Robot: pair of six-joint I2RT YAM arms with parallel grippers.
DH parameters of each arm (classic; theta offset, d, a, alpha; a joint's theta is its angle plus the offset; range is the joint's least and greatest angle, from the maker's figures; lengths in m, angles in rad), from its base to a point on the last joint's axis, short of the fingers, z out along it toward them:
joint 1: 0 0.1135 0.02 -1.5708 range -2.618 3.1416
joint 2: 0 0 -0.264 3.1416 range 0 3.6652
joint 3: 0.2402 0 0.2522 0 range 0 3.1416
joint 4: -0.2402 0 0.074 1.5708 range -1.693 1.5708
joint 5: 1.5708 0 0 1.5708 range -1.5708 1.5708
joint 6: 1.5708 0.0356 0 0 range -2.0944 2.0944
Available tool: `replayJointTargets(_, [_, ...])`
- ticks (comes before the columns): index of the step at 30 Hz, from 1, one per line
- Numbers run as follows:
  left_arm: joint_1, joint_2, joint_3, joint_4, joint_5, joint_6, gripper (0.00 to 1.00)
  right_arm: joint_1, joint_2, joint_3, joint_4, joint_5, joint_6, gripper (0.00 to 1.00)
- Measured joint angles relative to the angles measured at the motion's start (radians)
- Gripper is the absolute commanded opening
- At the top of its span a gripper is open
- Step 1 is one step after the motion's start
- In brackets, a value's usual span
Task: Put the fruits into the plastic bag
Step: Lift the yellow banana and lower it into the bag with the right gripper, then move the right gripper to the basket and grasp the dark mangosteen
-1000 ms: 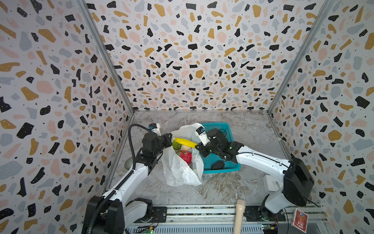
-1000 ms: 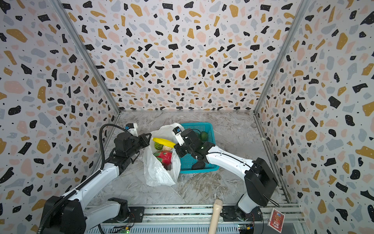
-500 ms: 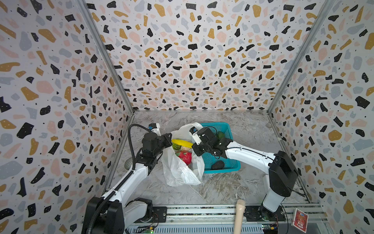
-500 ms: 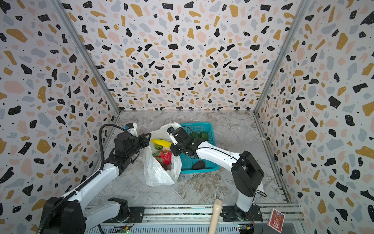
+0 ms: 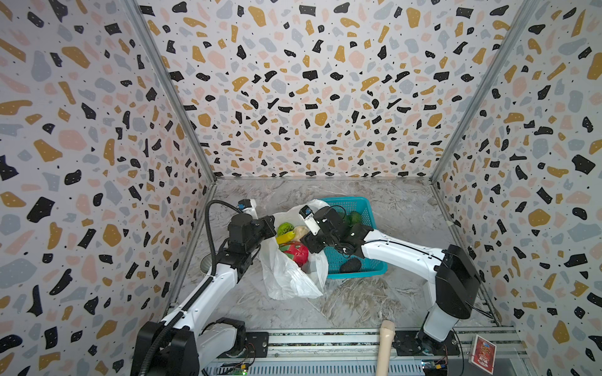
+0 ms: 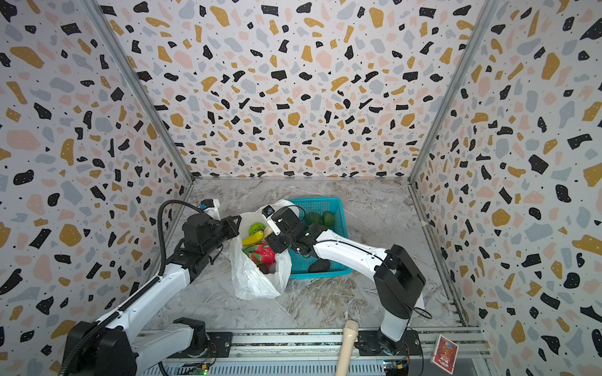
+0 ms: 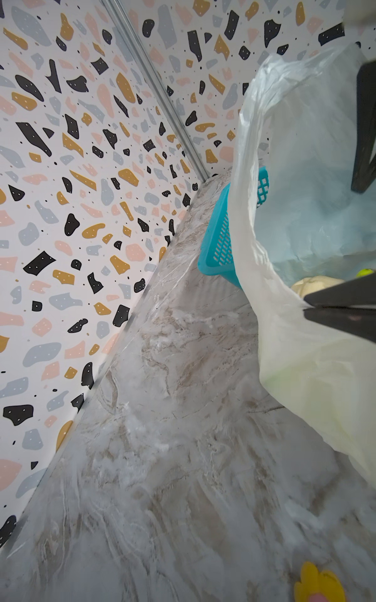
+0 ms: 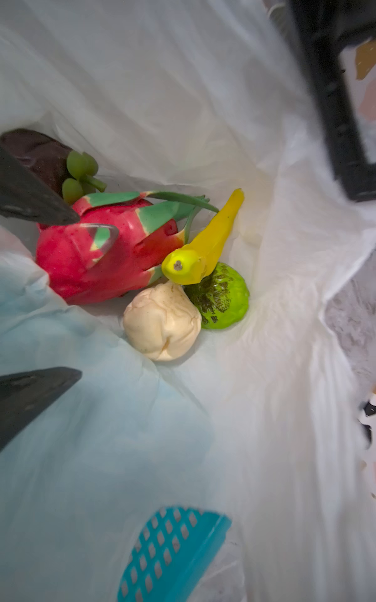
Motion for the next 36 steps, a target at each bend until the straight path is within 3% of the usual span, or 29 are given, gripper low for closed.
replayJointTargets(9, [0.000,0.001,0.000,0.001,-0.001,0.000,0.00,-0.034,-0.294,-0.078,0.111,0.121,-0.003,0.71])
replayJointTargets(16, [0.000,0.011,0.000,0.005,-0.001,-0.001,0.00,-0.274,-0.424,-0.204,0.040,0.110,0.200,0.73])
replayJointTargets(19, [0.000,0.013,0.000,0.005,-0.001,-0.001,0.00,-0.338,-0.404,-0.250,-0.050,0.076,0.252,0.73])
replayJointTargets(23, [-0.002,0.013,0.000,0.005,-0.001,-0.002,0.00,-0.336,-0.317,-0.270,-0.185,0.015,0.273,0.74])
replayJointTargets(27, [-0.004,0.013,-0.004,0.009,-0.001,-0.002,0.00,-0.333,-0.237,-0.288,-0.280,-0.062,0.273,0.86])
replayJointTargets(36, [-0.006,0.018,-0.006,0.022,-0.001,-0.002,0.00,-0.328,-0.087,-0.294,-0.359,-0.252,0.251,0.86])
